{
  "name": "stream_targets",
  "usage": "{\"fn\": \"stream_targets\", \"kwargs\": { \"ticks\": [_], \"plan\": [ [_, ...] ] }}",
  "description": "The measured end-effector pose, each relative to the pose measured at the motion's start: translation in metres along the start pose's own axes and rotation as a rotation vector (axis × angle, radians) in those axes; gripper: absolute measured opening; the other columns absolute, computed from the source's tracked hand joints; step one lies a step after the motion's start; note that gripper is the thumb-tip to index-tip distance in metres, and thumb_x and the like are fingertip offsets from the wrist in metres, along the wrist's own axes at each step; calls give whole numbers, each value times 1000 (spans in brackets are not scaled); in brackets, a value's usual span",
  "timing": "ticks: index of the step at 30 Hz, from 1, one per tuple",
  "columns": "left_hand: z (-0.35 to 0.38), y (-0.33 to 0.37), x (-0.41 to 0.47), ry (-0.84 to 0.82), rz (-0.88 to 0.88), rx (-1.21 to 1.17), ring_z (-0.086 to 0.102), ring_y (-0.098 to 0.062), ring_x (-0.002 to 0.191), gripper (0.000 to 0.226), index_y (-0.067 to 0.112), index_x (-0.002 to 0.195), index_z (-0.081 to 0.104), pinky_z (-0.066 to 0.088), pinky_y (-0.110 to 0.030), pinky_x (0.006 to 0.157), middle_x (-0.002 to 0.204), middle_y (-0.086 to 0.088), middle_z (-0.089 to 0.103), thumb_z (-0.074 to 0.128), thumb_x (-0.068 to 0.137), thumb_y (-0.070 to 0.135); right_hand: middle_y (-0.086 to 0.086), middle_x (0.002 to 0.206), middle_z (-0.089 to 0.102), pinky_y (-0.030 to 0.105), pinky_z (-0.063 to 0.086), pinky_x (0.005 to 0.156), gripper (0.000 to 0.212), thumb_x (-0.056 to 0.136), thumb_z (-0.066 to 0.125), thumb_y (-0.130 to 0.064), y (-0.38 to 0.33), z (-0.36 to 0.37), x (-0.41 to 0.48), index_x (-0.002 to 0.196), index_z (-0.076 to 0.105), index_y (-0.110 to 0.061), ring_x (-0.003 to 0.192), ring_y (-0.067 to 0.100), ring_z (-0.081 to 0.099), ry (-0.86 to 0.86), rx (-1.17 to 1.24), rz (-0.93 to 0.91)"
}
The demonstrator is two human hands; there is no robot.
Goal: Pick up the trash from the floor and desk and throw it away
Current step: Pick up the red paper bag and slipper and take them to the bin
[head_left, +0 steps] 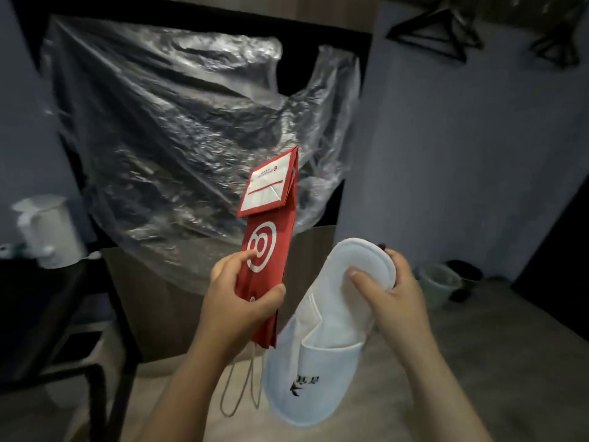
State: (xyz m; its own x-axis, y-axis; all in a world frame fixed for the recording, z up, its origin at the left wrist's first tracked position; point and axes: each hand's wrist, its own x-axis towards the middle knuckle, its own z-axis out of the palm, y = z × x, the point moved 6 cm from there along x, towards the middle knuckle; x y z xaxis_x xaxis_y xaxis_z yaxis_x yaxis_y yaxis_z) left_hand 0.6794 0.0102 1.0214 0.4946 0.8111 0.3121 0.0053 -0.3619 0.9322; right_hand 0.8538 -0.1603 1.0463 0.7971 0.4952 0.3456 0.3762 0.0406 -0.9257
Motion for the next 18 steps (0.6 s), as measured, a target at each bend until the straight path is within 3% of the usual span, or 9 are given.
{"fn": "stream_targets", "kwargs": {
  "ticks": [3,6,8,12,18],
  "plan": [
    [84,7,-1,-81,2,-8,59,7,91,55,44,116,51,49,-7,56,123,17,43,79,70,34,-23,98,65,6,45,67,37,78,75,-21,19,-85,12,107,58,-36,85,-15,59,104,-42,24],
    [163,17,1,-166,-4,3,57,5,94,59,45,116,52,52,-17,70,124,17,42,76,62,43,-27,93,62,-2,39,62,34,79,73,-21,37,-160,19,97,55,-43,81,-22,55,216,-101,48],
    [211,22,2,-222,-10,-2,58,3,94,60,43,116,53,53,-22,73,123,18,42,73,59,46,-26,91,62,-2,39,61,31,81,71,-22,51,-203,22,93,54,-44,80,-21,55,291,-131,73],
    [298,25,6,-341,24,24,55,5,90,54,43,114,51,47,-14,67,121,18,41,79,68,37,-25,92,62,-1,40,59,32,83,67,-21,83,-273,26,94,51,-46,81,-19,56,424,-171,137],
    [406,17,35,-479,50,41,55,-5,95,51,40,113,54,52,-32,84,120,11,45,79,70,30,-41,92,59,9,44,61,32,83,65,-23,135,-338,60,94,52,-50,84,-16,57,549,-211,212]
  ]
}}
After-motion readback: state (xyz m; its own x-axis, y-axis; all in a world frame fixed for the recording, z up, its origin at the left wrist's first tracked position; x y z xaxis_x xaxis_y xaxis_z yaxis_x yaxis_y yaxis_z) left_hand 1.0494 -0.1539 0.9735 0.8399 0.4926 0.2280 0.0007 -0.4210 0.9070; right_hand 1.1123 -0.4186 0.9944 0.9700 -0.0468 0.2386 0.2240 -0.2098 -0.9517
